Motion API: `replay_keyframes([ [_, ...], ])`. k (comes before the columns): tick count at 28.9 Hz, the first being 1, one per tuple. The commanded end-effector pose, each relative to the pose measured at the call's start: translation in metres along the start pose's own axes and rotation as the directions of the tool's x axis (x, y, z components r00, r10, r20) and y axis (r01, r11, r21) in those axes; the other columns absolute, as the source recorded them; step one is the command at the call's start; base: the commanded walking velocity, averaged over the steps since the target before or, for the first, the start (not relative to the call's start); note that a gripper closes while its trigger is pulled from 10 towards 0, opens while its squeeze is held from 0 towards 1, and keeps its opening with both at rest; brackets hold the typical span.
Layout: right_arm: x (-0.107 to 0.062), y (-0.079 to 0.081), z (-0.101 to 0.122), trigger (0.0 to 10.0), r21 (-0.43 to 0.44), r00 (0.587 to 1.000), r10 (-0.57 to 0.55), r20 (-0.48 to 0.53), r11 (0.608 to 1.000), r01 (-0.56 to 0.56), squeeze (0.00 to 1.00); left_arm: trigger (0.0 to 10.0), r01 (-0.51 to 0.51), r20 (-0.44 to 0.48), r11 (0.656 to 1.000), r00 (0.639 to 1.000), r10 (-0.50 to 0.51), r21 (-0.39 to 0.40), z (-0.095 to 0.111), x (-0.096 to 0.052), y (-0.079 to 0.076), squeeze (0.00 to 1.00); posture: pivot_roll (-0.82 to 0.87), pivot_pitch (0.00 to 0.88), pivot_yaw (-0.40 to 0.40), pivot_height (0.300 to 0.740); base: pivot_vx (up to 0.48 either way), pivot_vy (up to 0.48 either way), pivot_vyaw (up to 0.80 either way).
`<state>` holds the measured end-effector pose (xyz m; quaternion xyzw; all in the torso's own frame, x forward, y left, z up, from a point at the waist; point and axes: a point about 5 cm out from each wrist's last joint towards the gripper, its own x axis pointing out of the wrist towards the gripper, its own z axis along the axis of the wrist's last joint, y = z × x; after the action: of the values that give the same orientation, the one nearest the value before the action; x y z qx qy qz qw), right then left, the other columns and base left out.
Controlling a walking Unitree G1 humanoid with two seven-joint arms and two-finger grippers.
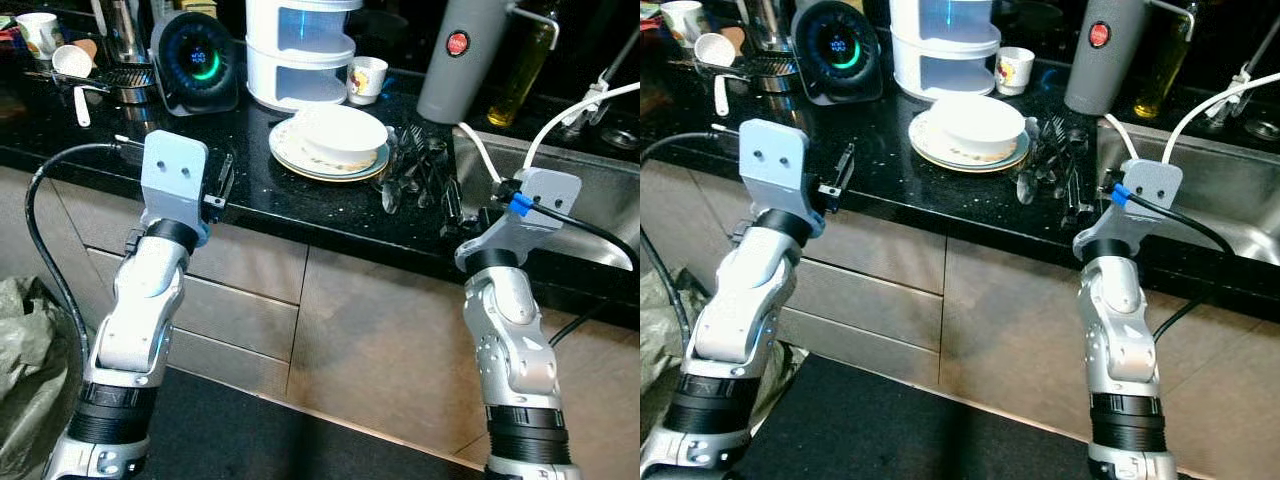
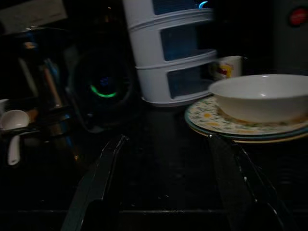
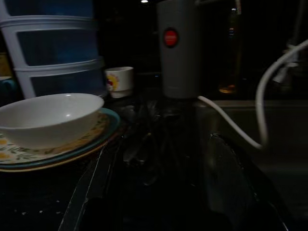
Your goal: Kitchen organization
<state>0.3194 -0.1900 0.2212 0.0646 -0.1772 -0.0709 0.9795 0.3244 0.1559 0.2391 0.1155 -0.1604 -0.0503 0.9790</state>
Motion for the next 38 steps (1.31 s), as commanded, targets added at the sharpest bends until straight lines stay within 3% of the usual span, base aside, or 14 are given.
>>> replay_keyframes([
  [1, -0.002, -0.011, -0.004, 10.0, 0.004, 0.998, -0.045, -0.031, 0.999, 0.045, 0.0, 10.0, 0.021, -0.02, 1.0, 1.0, -0.021, -0.006, -0.003, 0.002, -0.006, 0.0, 0.05, 0.038, -0.057, 0.74, 0.0, 0.0, -0.8],
  [7, -0.002, -0.012, -0.005, 10.0, 0.008, 0.998, -0.049, -0.038, 0.999, 0.05, 0.0, 10.0, 0.028, -0.021, 1.0, 0.999, -0.028, -0.006, -0.003, 0.002, -0.007, 0.0, 0.05, 0.04, -0.056, 0.74, 0.0, 0.0, -0.8],
  [10, -0.002, -0.013, -0.006, 10.0, -0.025, 0.998, -0.051, -0.041, 0.998, 0.05, 0.0, 10.0, 0.038, -0.032, 0.999, 0.999, -0.038, -0.001, -0.004, 0.002, -0.009, 0.0, 0.05, 0.04, -0.055, 0.74, 0.0, 0.0, 0.0],
  [19, -0.002, -0.008, -0.005, 10.0, -0.004, 0.999, -0.022, -0.041, 1.0, 0.021, 0.0, 10.0, 0.036, -0.095, 0.999, 0.995, -0.034, 0.013, -0.011, 0.004, -0.009, 0.0, 0.05, 0.037, -0.053, 0.74, 0.054, 0.0, 0.0],
  [38, -0.004, -0.004, -0.004, 10.0, 0.001, 0.999, 0.007, -0.033, 1.0, -0.007, 0.0, 10.0, 0.054, -0.074, 0.998, 0.996, -0.052, 0.022, -0.01, 0.005, -0.011, 0.0, 0.04, 0.038, -0.053, 0.74, 0.469, 0.0, 0.0],
])
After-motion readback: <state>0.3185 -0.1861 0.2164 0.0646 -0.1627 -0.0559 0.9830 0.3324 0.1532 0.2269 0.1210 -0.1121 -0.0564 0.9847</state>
